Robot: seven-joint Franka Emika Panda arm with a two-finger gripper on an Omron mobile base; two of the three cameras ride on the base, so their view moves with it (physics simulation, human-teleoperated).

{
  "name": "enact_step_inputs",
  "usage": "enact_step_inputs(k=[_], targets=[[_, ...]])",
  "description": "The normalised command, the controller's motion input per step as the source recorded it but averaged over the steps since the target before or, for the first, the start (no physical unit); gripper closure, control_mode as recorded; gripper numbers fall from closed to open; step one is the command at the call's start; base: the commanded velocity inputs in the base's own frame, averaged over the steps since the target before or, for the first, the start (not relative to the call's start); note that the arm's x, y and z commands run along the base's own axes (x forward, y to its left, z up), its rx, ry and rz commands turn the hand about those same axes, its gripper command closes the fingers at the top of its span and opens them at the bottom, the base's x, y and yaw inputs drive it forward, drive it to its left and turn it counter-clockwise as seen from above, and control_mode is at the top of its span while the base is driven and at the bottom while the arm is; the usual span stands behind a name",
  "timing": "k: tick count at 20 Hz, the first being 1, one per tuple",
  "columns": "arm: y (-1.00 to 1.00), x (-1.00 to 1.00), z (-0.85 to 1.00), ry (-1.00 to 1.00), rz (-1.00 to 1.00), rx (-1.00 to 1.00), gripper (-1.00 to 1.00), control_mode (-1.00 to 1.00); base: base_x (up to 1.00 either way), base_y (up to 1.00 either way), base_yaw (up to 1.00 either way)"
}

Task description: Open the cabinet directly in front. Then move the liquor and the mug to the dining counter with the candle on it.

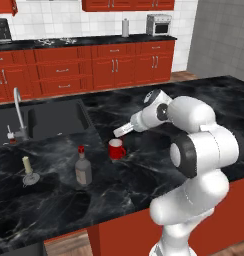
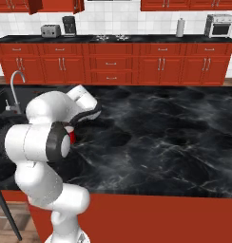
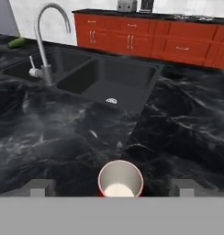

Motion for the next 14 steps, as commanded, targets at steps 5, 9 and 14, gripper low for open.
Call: enact_step_inputs(k=[5,9,14], targets=[[0.04,-0.95,1.00,-0.02,-0.09,0.14,-1.00,-1.00,0.00,0.00,0.00],[0.05,-0.96,1.00,0.01,-0.03,0.19,-1.00,-1.00,0.00,0.00,0.00],[-0.06,-1.00,0.77,0.04,-0.03,0.13,-1.00,-1.00,0.00,0.00,0.00]])
